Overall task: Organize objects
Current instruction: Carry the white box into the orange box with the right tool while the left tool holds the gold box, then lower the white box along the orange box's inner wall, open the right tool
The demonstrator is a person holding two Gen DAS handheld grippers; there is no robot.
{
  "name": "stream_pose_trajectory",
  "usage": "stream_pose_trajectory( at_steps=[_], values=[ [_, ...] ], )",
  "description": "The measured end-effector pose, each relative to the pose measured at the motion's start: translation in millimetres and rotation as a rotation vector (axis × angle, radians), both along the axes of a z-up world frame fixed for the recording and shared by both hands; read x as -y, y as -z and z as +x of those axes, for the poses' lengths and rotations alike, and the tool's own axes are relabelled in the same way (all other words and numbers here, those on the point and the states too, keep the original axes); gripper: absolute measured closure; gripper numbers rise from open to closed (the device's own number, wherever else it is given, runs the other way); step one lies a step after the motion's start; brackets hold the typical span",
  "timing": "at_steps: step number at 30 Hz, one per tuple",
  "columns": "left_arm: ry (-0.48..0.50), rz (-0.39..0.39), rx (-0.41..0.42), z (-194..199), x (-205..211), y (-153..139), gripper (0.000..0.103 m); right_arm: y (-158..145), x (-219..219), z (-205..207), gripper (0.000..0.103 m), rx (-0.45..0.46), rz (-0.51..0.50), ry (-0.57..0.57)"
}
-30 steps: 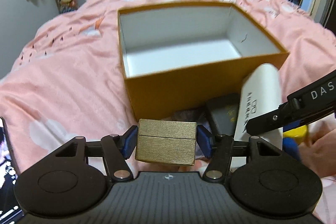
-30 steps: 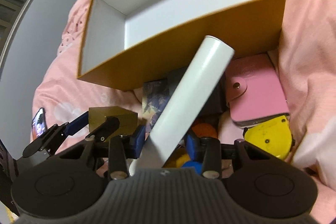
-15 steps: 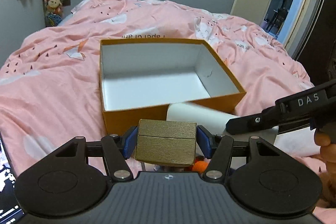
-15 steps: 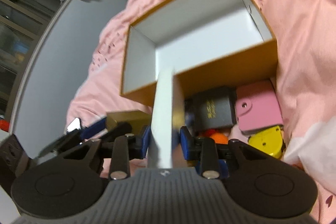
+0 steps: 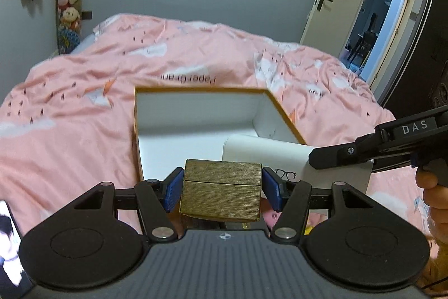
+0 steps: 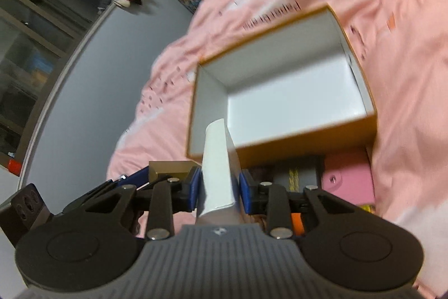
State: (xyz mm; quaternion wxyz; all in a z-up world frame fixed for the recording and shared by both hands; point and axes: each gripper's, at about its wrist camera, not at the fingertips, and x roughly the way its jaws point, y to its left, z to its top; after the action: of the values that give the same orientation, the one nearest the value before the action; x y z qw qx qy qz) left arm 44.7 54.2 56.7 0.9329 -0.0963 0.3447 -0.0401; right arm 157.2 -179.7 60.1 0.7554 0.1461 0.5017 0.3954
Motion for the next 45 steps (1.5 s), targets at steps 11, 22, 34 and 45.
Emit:
stream_pose_trajectory(
  at_steps=[11,22,34,45],
  values=[
    [-0.011,0.023,-0.056,73,-13,12,0.035,21,-45,79,0.072,0.027,-0.012,0.096],
    [-0.03,0.091,-0.195,118,-26,49,0.035,95,-110,139,0.071,-0.083,-0.043,0.103],
    [-0.013,0.1,-0.248,122,-28,61,0.035,131,-136,154,0.071,-0.223,-0.062,0.041],
    [-0.017,0.107,-0.263,120,-31,67,0.035,144,-158,162,0.068,-0.269,-0.22,-0.033]
  ],
)
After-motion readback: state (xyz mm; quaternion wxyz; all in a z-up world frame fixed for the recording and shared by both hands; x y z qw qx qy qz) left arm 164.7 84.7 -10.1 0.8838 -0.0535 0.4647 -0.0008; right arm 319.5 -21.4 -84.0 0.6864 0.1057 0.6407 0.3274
